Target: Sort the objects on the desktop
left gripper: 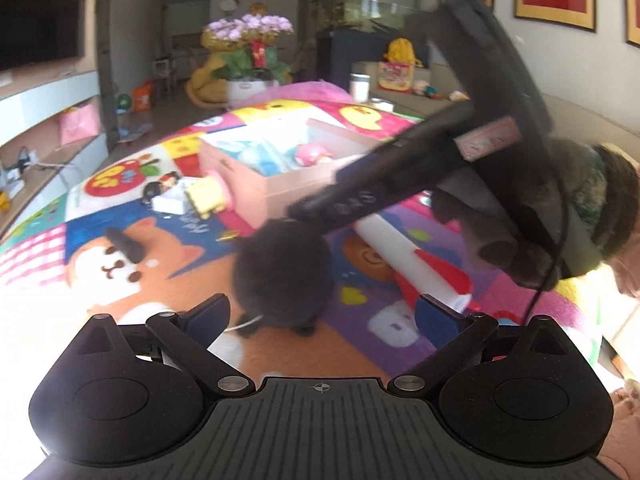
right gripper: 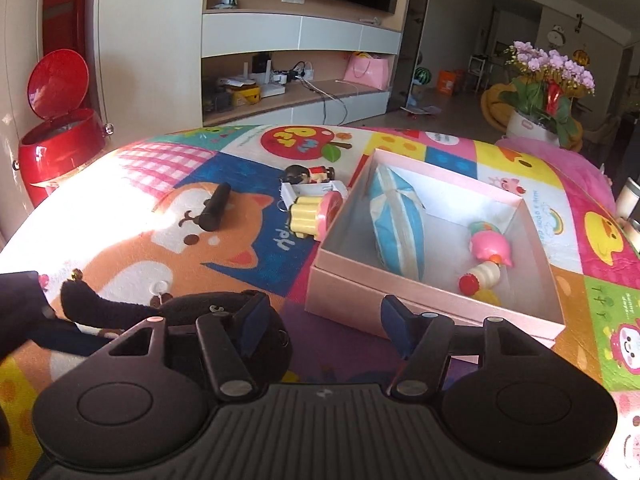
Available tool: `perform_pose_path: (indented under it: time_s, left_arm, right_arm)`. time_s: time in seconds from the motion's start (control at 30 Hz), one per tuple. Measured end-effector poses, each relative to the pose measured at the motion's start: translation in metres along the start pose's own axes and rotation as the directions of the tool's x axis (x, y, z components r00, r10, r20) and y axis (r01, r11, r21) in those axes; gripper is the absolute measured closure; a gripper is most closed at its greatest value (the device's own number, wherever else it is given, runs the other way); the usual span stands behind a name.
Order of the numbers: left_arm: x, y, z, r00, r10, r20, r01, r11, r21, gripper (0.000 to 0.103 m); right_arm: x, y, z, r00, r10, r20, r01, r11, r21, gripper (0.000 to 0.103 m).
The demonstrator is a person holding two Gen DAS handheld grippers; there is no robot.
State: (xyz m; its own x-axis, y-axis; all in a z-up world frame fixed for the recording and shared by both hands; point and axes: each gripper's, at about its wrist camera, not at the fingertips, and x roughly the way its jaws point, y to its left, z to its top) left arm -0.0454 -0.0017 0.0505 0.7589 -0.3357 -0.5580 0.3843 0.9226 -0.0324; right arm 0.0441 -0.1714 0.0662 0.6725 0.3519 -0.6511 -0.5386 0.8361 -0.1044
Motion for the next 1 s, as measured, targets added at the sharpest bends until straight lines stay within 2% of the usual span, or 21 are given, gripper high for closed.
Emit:
perform_pose_path:
  time_s: [0.07, 0.13, 0.27, 0.4, 0.47, 0.53, 0.6, 0.7, 0.73, 0.83, 0.93, 1.0]
  left_arm:
    - [0.001, 0.007, 0.002, 0.998, 0.068, 0.012, -0.068, 0.997, -0.027, 0.002]
    - [0.013, 0.009, 0.004, 0.994, 0.108, 0.001, -0.108, 0.994, 0.002, 0.002]
    - [0.046, 0.007, 0.006, 0.996, 0.081, -0.048, -0.079, 0.996, 0.053, 0.002]
    - [0.060, -0.004, 0.006, 0.998, 0.048, -0.038, -0.045, 0.996, 0.083, 0.003]
    - [0.063, -0.005, 0.009, 0.998, 0.051, -0.030, -0.048, 0.996, 0.078, 0.009]
    - [0.066, -0.005, 0.011, 0.998, 0.063, -0.030, -0.061, 0.996, 0.068, 0.024]
    - [0.067, -0.003, 0.011, 0.997, 0.070, -0.035, -0.068, 0.996, 0.051, 0.025]
    - [0.064, -0.003, 0.011, 0.997, 0.067, -0.041, -0.065, 0.997, 0.048, 0.027]
    - [0.063, -0.004, 0.011, 0.997, 0.067, -0.043, -0.065, 0.997, 0.049, 0.027]
    - [0.057, -0.004, 0.009, 0.996, 0.066, -0.053, -0.063, 0.997, 0.042, 0.027]
    - [0.056, -0.003, 0.009, 0.996, 0.070, -0.059, -0.068, 0.997, 0.034, 0.025]
    - [0.057, -0.003, 0.009, 0.995, 0.074, -0.062, -0.072, 0.997, 0.034, 0.025]
  right_arm:
    - [-0.002, -0.009, -0.006, 1.000, 0.006, -0.013, -0.005, 0.999, 0.043, 0.041]
    - [-0.004, -0.014, -0.010, 1.000, 0.012, -0.020, -0.010, 0.997, 0.071, 0.041]
    - [-0.006, -0.019, -0.013, 1.000, 0.019, -0.022, -0.016, 0.996, 0.091, 0.041]
    - [-0.020, -0.028, -0.017, 1.000, 0.004, -0.015, -0.002, 0.994, 0.112, 0.039]
    - [-0.034, -0.039, -0.023, 1.000, -0.016, 0.000, 0.015, 0.989, 0.144, 0.033]
    - [-0.046, -0.051, -0.031, 0.999, -0.040, 0.005, 0.038, 0.981, 0.188, 0.026]
    - [-0.054, -0.062, -0.042, 0.998, -0.064, -0.011, 0.064, 0.968, 0.243, 0.019]
    - [-0.053, -0.065, -0.056, 0.998, -0.053, -0.040, 0.063, 0.952, 0.299, 0.020]
    - [-0.050, -0.064, -0.059, 0.998, -0.051, -0.045, 0.062, 0.949, 0.308, 0.022]
    - [-0.033, -0.061, -0.063, 0.997, 0.007, -0.083, 0.023, 0.935, 0.355, 0.046]
    - [-0.016, -0.057, -0.064, 0.991, 0.064, -0.115, -0.014, 0.919, 0.394, 0.053]
    - [-0.010, -0.050, -0.066, 0.989, 0.064, -0.135, -0.008, 0.925, 0.379, 0.068]
